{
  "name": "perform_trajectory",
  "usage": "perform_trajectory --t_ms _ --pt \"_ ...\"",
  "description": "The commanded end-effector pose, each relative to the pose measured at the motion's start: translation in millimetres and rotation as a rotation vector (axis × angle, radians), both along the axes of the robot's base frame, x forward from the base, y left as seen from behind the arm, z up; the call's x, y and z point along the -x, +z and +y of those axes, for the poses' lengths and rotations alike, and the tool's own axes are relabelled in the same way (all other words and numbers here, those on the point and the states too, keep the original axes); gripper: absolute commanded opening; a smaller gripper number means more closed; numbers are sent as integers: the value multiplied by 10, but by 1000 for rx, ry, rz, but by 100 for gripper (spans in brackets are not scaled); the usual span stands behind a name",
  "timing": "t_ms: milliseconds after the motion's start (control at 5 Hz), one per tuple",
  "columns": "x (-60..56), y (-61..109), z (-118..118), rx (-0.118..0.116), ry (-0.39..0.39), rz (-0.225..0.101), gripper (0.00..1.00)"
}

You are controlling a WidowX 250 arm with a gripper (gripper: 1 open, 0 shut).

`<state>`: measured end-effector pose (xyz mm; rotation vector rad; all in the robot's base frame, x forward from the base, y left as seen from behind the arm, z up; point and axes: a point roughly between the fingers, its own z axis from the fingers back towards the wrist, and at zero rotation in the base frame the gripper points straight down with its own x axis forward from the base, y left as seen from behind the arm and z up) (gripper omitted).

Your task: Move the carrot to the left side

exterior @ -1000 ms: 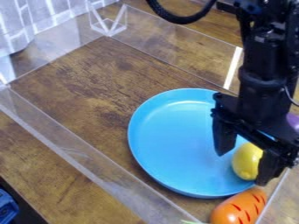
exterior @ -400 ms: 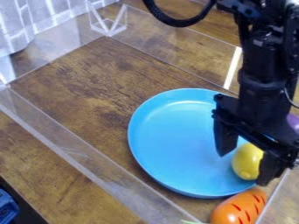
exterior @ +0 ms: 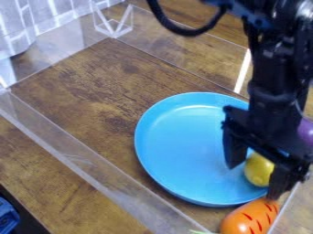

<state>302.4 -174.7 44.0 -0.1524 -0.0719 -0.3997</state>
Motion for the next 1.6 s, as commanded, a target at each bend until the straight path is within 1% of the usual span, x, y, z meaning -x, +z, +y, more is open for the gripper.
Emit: perform_trajectory --t_ms 0,200,800,1400 --pt "-3 -45 -61 13 -35 -16 100" --pt "24 -127 -53 -2 -67 9 100" --pt "7 -294 1 -26 -90 52 100" --pt "-3 -380 66 -48 -110 95 100"
